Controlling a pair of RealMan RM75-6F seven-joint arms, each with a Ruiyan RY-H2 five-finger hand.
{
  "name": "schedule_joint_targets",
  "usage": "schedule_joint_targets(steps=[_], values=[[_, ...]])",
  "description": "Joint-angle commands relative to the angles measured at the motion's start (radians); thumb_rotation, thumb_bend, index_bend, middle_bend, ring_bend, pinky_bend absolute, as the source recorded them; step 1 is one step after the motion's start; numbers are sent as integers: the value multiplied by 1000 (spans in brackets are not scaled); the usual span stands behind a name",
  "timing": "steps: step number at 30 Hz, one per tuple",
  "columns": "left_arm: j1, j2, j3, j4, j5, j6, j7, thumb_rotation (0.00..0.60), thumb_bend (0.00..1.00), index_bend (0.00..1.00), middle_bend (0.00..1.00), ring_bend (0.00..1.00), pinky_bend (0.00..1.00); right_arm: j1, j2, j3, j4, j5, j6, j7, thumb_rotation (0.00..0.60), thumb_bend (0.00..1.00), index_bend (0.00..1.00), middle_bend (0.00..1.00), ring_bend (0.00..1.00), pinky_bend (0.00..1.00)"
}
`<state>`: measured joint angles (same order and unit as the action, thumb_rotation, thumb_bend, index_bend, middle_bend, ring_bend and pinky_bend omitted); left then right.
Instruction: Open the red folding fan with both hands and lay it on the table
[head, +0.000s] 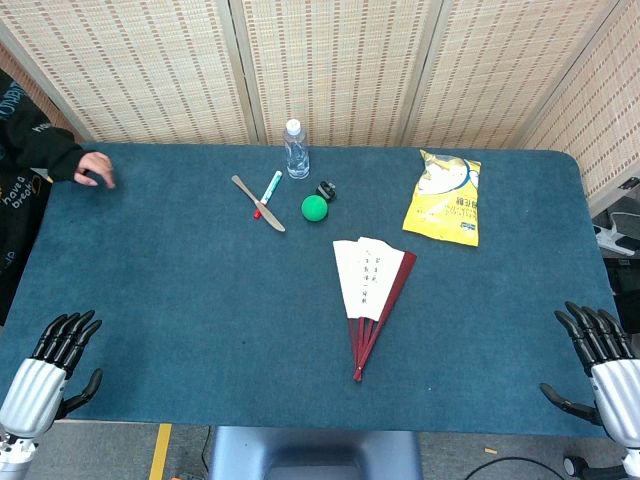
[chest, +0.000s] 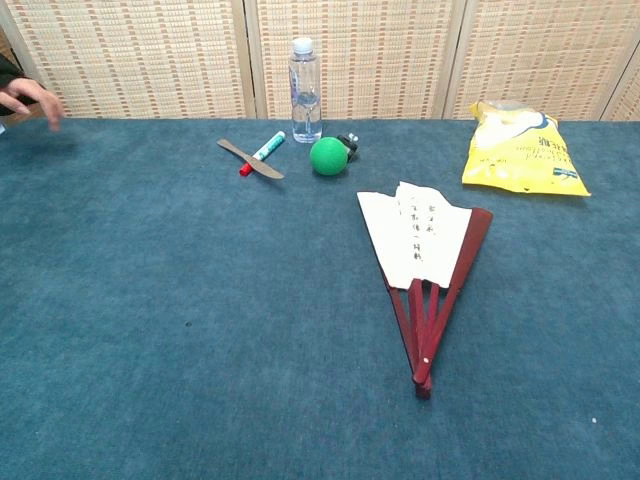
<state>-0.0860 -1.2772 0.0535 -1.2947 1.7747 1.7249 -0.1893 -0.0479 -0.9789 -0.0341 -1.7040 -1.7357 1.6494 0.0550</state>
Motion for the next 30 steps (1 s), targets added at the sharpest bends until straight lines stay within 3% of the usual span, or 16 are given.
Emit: schedule_joint_targets(steps=[1, 7, 13, 21, 26, 30], values=[[-3, -1, 0, -3, -1, -7, 5, 600, 456, 0, 0, 0, 61, 6, -10, 2, 5, 7, -15, -17, 554, 95, 0, 0, 0, 0], [-10, -7, -3, 0, -3, -20, 14, 600, 456, 0, 0, 0, 61, 37, -46, 17, 28, 16, -61, -67, 555, 95, 0, 0, 0, 0], [-22, -15, -12, 9, -29, -57, 21, 600, 457, 0, 0, 0, 61, 154, -139, 61, 69, -43, -175, -211, 556, 113, 5, 0, 0, 0], [-31, -17, -29, 13, -68, -86, 3, 600, 456, 0, 0, 0, 58, 346, -353, 125, 137, -64, -398, -434, 560, 128, 209, 0, 0, 0], [-34, -18, -31, 16, -83, -103, 8, 600, 457, 0, 0, 0, 58, 452, -521, 167, 234, -3, -520, -478, 591, 178, 283, 0, 0, 0], [-34, -12, -35, 14, -95, -109, -4, 600, 458, 0, 0, 0, 59, 500, -590, 172, 296, 27, -575, -520, 599, 181, 316, 0, 0, 0]])
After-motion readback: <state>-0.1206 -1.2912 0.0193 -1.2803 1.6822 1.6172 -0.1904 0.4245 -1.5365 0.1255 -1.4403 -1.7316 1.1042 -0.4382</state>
